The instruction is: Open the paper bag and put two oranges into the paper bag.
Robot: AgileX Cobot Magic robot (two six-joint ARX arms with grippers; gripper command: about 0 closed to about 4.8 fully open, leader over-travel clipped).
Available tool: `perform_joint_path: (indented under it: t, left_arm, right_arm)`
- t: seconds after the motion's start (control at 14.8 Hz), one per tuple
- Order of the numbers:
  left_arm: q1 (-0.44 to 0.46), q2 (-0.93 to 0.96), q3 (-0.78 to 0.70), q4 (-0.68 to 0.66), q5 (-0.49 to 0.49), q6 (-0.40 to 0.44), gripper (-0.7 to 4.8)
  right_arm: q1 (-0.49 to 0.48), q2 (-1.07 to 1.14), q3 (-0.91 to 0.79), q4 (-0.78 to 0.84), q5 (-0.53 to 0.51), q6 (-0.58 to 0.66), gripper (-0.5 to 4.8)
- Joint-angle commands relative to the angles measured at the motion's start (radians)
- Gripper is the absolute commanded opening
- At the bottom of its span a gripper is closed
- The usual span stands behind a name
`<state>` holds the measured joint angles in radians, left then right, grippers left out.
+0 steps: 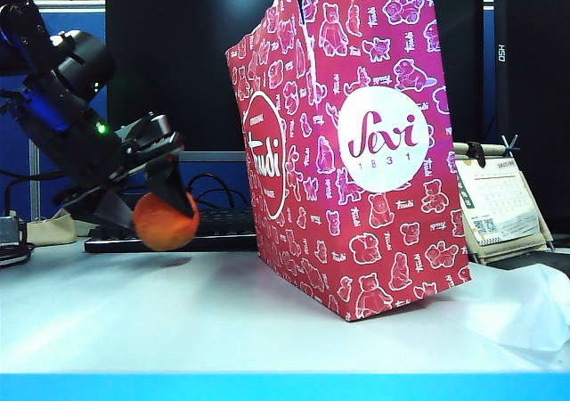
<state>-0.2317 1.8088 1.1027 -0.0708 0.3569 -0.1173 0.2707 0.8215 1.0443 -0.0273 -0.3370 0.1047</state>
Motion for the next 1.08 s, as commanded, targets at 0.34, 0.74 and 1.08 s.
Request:
perform_joint_path:
  t: [0.34, 0.74, 1.08]
  left_arm:
    - [-0.002, -0.222, 0.141, -0.34, 0.05, 0.061, -0.06]
    - [-0.204, -0.517, 0.301, -0.419, 0.245, -0.103, -0.06]
    - [-0.355, -0.486, 0.33, -0.449, 0.186, -0.184, -0.06]
  right_arm:
    - [0.0, 0.003, 0.006, -0.089, -0.005, 0.025, 2.66]
    - [0.0, 0.131, 0.006, -0.13, -0.182, 0.132, 2.66]
    - [0.003, 0.177, 0.006, -0.04, -0.317, 0.213, 2.66]
